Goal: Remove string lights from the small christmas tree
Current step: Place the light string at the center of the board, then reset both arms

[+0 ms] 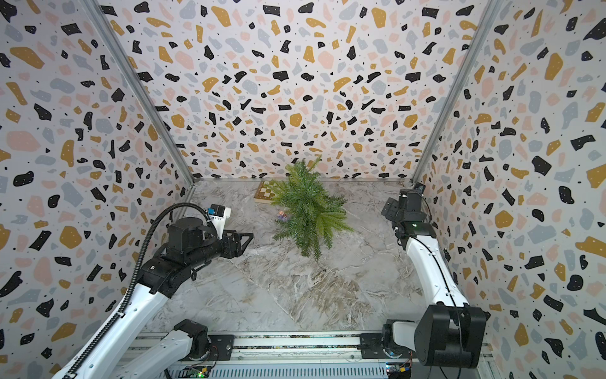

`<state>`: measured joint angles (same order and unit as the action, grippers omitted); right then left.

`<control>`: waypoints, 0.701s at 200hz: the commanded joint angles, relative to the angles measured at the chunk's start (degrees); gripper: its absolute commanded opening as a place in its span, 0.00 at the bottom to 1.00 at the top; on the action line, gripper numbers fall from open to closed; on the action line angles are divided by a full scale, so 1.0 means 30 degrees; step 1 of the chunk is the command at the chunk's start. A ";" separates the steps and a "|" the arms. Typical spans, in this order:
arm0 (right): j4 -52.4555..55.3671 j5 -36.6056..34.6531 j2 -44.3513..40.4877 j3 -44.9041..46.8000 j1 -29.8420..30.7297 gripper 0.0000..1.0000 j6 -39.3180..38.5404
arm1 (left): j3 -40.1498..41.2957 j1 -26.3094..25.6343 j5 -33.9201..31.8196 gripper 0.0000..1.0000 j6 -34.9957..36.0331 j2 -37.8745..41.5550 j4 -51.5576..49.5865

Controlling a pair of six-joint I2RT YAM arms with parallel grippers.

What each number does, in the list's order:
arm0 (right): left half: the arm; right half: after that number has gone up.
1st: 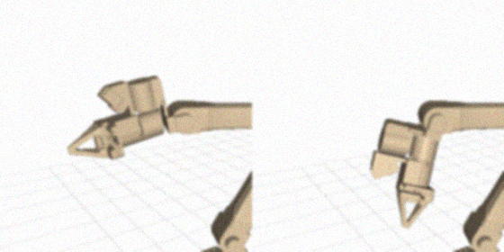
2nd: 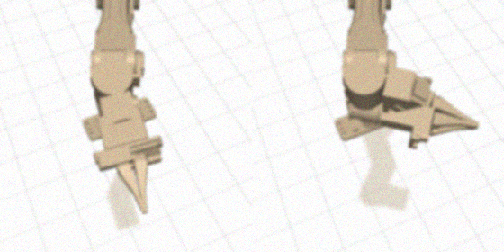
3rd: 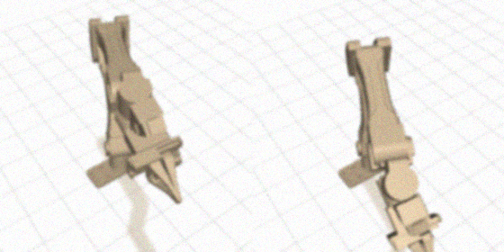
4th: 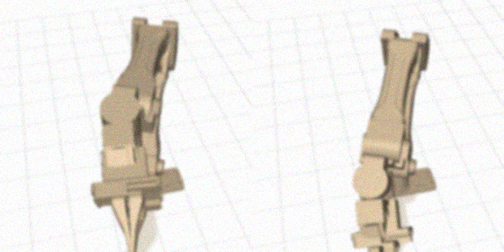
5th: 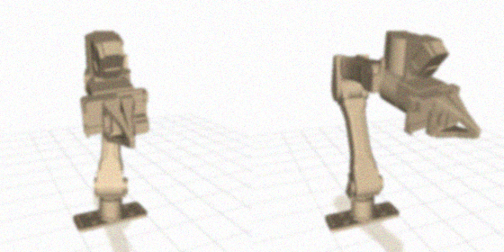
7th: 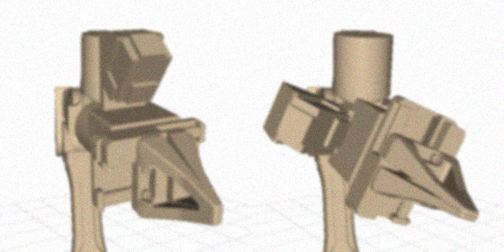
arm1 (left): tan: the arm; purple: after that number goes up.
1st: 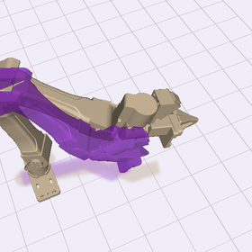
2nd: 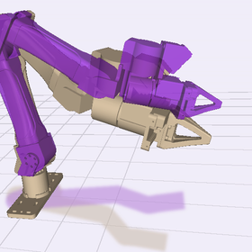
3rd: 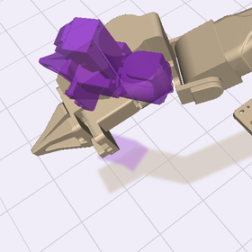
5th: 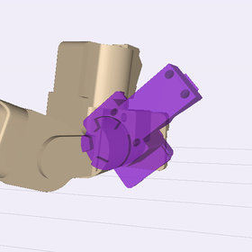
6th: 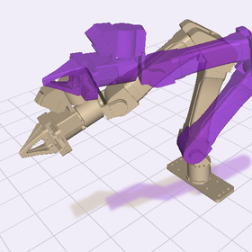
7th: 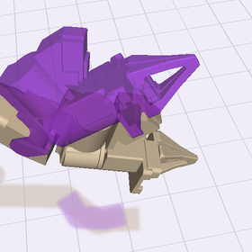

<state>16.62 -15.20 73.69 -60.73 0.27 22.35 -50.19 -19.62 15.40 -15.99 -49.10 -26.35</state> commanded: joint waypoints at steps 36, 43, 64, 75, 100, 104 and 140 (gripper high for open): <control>0.1486 0.1246 0.1176 0.0614 -0.2942 0.99 0.0252 | 0.0295 -0.0046 -0.0533 0.74 -0.0326 0.0214 0.0935; 0.1547 0.1733 0.1273 0.0643 -0.3390 0.99 0.0344 | 0.0296 -0.0028 -0.0489 0.74 -0.0382 0.0195 0.0931; 0.1568 0.1976 0.1320 0.0644 -0.3869 0.99 0.0011 | 0.0462 -0.0029 -0.0500 0.74 -0.0466 0.0285 0.1126; 0.1302 0.2062 0.1114 0.0781 -0.3829 0.99 -0.0374 | 0.0587 -0.0040 -0.0504 0.74 -0.0501 0.0275 0.1245; 0.0347 0.1201 0.0146 0.1380 -0.3062 0.99 -0.0798 | 0.0599 -0.0035 -0.0396 0.74 -0.0490 0.0036 0.1210; 0.0051 0.1004 -0.0078 0.1528 -0.2809 0.99 -0.0882 | 0.0571 -0.0033 -0.0360 0.74 -0.0500 -0.0005 0.1146; -0.3676 -0.1973 -0.1040 0.3850 0.1871 1.00 -0.2975 | 0.0416 -0.0024 -0.0224 0.74 -0.0333 -0.0246 0.0935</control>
<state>14.55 -14.61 72.93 -52.88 -2.48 19.03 -48.77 -19.62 14.35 -17.21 -49.43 -25.02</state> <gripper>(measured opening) 0.997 0.742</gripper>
